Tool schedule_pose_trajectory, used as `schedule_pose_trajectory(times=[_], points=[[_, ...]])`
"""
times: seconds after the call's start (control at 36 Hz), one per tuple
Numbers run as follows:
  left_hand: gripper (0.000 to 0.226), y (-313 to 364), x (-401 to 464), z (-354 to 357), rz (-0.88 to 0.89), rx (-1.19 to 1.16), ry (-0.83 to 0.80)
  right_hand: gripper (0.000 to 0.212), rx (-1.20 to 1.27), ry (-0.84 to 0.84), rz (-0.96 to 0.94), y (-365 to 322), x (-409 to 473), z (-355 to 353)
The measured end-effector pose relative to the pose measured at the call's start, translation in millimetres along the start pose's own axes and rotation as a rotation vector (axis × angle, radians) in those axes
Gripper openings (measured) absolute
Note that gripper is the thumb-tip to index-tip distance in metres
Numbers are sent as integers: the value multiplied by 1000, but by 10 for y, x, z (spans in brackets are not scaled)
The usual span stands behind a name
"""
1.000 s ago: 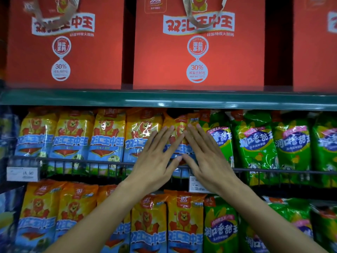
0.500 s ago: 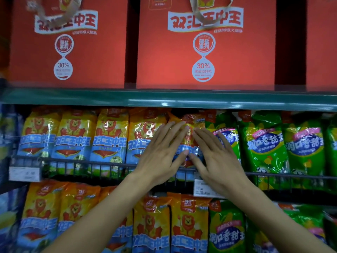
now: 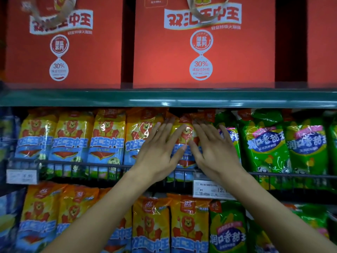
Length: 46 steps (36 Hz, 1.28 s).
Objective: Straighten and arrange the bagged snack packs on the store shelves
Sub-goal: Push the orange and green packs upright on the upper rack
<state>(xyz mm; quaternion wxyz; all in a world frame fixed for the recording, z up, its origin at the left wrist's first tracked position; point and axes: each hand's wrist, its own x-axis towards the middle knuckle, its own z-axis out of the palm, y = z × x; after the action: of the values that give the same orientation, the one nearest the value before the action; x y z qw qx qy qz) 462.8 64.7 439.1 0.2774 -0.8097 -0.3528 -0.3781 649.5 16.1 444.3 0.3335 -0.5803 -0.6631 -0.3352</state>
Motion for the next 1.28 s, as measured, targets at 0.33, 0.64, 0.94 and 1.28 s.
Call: schedule_pose_trajectory(times=[0.33,0.64,0.94,1.28], points=[[75,-16,-30,-95,-130,-126,119,52,318,81,152,88,85,-348],[46,-77,235,-253,-402,-303,232,58,585,47,382,216,534,-331],[42,-98,367,-168,-589,-558,289,11,905,209,232,343,474,-171],[17,-10,461,-227,-724,-987,581,11,956,254,239,334,448,-159]])
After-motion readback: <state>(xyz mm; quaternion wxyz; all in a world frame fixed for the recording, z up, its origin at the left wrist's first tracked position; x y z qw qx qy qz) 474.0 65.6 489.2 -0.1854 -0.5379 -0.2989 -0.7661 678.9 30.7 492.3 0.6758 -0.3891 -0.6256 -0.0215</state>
